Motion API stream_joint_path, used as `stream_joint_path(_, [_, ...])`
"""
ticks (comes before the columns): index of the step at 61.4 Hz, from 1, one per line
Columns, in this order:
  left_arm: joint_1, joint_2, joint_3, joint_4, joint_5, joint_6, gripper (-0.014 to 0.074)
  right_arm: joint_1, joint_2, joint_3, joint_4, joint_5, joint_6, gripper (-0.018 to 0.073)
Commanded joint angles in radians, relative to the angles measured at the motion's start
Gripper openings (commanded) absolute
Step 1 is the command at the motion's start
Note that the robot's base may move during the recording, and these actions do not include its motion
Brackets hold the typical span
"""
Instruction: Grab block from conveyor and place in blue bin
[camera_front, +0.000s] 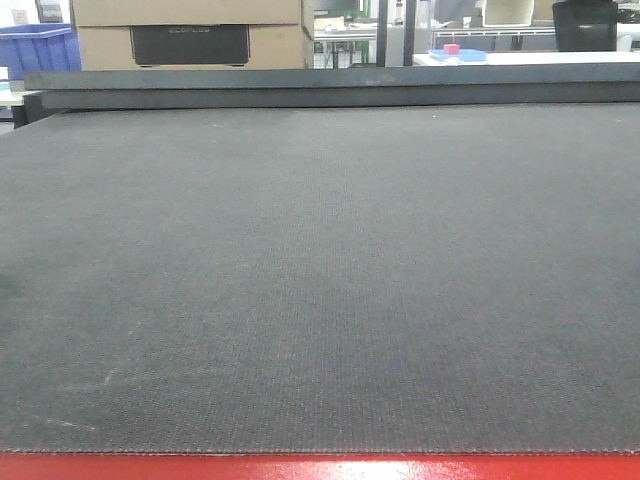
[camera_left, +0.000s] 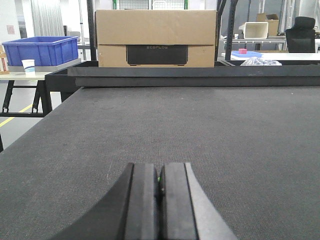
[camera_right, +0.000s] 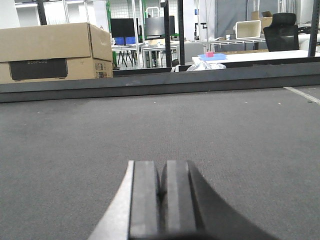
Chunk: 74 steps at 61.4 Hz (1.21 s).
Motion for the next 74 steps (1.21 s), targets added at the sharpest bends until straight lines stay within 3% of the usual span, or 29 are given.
stream_joint_path(1, [-0.005,-0.005,-0.002,-0.003,-0.015,-0.003,-0.0111,-0.004,-0.004,0.000,-0.004,-0.023,-0.002,-0.0162])
stream_joint_path(47, [-0.005,-0.005,-0.002,-0.003,-0.017,-0.003,-0.0111,-0.004,-0.004,0.000,-0.038,-0.023,-0.002,-0.0162])
stream_joint_path(55, [-0.005,-0.005,-0.002,-0.003,-0.054,-0.003,-0.0111,-0.004,-0.004,0.000,-0.038,-0.093,-0.002,-0.0162])
stream_joint_path(65, [-0.005,-0.005,-0.153,-0.001,0.136,-0.003,-0.0111,-0.001,-0.004,-0.100,-0.038,-0.007,-0.002,-0.0162])
stream_joint_path(74, [-0.005,0.048,-0.324,-0.001,0.349,-0.003,-0.0111,-0.001,-0.003,-0.285,-0.038,0.212,-0.002,-0.0162])
